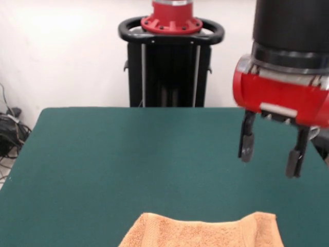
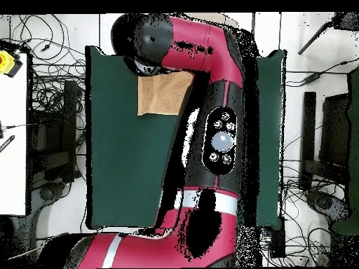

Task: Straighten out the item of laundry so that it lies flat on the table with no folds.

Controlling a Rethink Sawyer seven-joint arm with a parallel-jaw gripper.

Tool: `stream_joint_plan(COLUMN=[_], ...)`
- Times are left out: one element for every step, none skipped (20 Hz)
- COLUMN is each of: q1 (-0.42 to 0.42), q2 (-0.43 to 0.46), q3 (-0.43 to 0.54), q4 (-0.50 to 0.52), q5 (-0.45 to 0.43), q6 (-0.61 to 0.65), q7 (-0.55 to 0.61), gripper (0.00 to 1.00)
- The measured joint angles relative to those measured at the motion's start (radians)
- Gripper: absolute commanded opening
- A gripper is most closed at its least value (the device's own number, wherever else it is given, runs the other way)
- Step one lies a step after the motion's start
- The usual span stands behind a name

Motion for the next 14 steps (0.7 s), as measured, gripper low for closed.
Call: stream_joint_plan(q1=[-0.004,-0.005,-0.006,-0.007,-0.008,-0.008,-0.008,-0.008,-0.008,-0.008,-0.008,-0.008,-0.008,-0.008], q2=[0.017,0.024,0.030,0.037,0.046,0.054,0.066,0.074,0.083,0.088,0.099,0.105,0.111,0.123], q3=[0.000,0.000,0.001,0.001,0.001,0.001,0.001,0.001,0.001,0.002,0.002,0.002,0.002,0.002], q4=[0.000,0.000,0.000,0.000,0.000,0.000,-0.001,-0.002,-0.003,-0.003,-0.003,-0.003,-0.003,-0.003], q5=[-0.001,-0.002,-0.002,-0.003,-0.004,-0.005,-0.005,-0.006,-0.006,-0.006,-0.007,-0.007,-0.008,-0.009], q6=[-0.001,-0.003,-0.005,-0.007,-0.010,-0.012,-0.012,-0.012,-0.012,-0.012,-0.012,-0.012,-0.012,-0.012], q7=[0.000,0.000,0.000,0.000,0.000,0.000,0.000,0.000,0.000,0.000,0.000,0.000,0.000,0.000], gripper=[1.00,1.00,1.00,1.00,1.00,1.00,1.00,1.00,1.00,1.00,1.00,1.00,1.00,1.00])
